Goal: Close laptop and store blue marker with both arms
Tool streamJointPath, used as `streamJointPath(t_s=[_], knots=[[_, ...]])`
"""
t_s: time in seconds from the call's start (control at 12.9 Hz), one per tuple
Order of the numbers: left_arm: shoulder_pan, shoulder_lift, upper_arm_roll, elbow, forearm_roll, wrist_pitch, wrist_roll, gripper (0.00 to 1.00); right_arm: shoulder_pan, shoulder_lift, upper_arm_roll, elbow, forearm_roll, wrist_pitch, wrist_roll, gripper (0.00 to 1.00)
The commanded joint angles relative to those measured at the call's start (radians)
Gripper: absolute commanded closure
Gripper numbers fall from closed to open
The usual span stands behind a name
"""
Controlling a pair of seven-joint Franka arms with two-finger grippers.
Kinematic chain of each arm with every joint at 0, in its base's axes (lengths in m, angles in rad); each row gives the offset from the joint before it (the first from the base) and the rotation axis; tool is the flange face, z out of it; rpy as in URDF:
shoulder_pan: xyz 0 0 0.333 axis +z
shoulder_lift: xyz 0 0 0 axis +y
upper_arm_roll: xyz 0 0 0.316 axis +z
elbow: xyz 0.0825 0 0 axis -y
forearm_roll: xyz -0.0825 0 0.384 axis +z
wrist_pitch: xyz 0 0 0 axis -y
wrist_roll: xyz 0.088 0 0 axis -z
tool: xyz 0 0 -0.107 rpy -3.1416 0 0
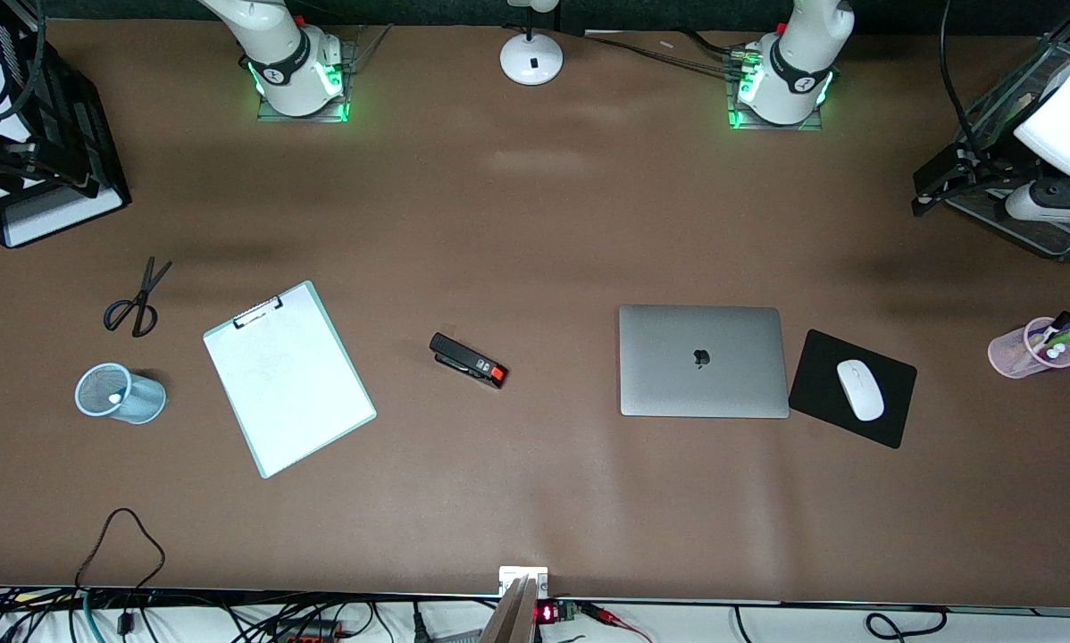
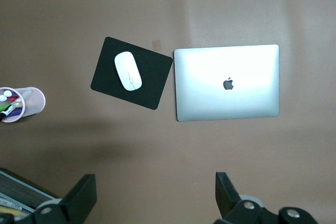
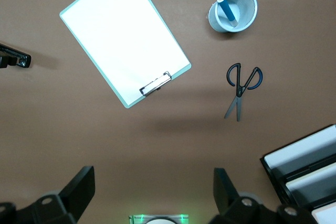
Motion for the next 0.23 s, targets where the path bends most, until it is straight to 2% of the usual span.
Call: streamJointPath(t_s=[0.0,0.16], knots=[[0.002,-0.014,-0.003,-0.010,-0.016,-0.001,-0.008,0.00,-0.006,0.006,0.006,0.011,-0.018,0.004,0.016,0.00],[0.002,-0.014,-0.003,-0.010,-0.016,0.001,-0.008,0.00,-0.006,0.006,0.006,0.012,-0.012,0.010,0.016,0.00]])
